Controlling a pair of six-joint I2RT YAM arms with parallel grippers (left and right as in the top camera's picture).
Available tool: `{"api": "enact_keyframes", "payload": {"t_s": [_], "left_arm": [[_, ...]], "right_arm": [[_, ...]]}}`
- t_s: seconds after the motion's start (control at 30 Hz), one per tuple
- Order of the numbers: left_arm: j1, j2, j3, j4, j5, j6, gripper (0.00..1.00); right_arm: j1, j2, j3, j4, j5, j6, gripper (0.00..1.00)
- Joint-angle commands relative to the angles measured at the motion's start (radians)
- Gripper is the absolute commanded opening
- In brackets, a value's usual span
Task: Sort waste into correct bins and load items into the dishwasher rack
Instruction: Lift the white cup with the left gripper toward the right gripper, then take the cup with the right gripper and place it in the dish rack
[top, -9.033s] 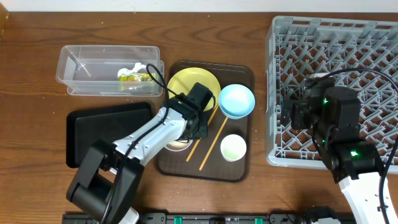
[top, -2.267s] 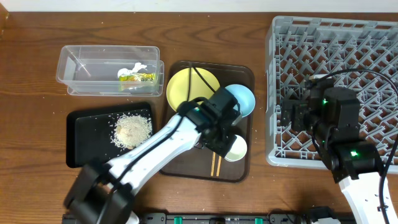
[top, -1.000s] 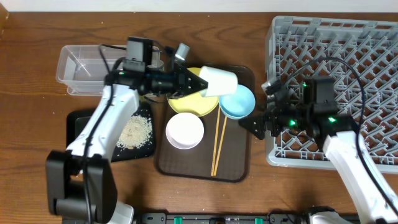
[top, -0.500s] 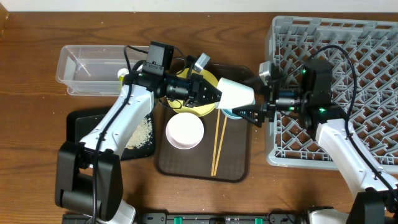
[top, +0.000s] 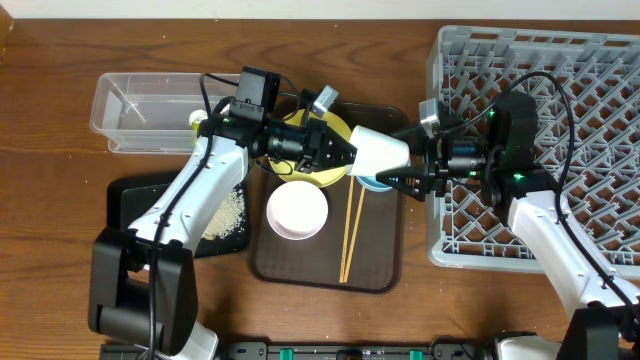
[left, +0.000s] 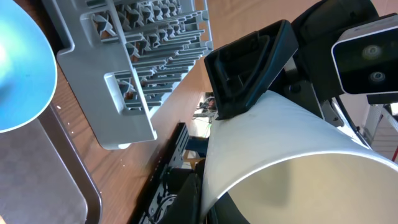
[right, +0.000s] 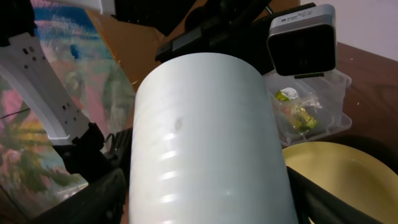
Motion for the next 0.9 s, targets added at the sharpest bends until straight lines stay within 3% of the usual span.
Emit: {"api": "enact_keyframes", "payload": {"t_s": [0.0, 0.27, 0.33, 0.4, 0.43, 0.6, 0.7, 0.87], "left_arm": [[0.002, 0.004, 0.009, -0.002, 0.019, -0.003, 0.06], [0.002, 0.004, 0.009, -0.002, 0.016, -0.002, 0.08], [0.002, 0.004, 0.009, -0.002, 0.002, -0.002, 0.16], [0.002, 0.004, 0.009, -0.002, -0.027, -0.002, 0.34], [0.002, 0.004, 0.009, -0.002, -0.046, -0.002, 0.37], [0.013, 0.003, 0.009, -0.069, -0.256, -0.002, 0.50], [0.038, 0.000, 0.009, -0.170, -0.431, 0.026, 0.54], [0.093, -0.049, 0.009, -0.283, -0.568, 0.112, 0.56]], "right_arm": [[-0.010, -0.003, 0.014, -0.001, -0.034, -0.001, 0.72], [-0.010, -0.003, 0.014, -0.001, -0.033, -0.001, 0.61], [-0.010, -0.003, 0.014, -0.001, -0.032, -0.001, 0.56], [-0.010, -0.003, 0.014, -0.002, -0.026, 0.014, 0.56], [-0.010, -0.003, 0.014, -0.002, -0.010, 0.031, 0.56], [-0.010, -0.003, 0.014, -0.014, 0.163, 0.132, 0.52], [-0.013, -0.003, 0.014, -0.024, 0.274, 0.182, 0.42], [-0.030, -0.027, 0.017, -0.050, 0.411, 0.190, 0.31]]}}
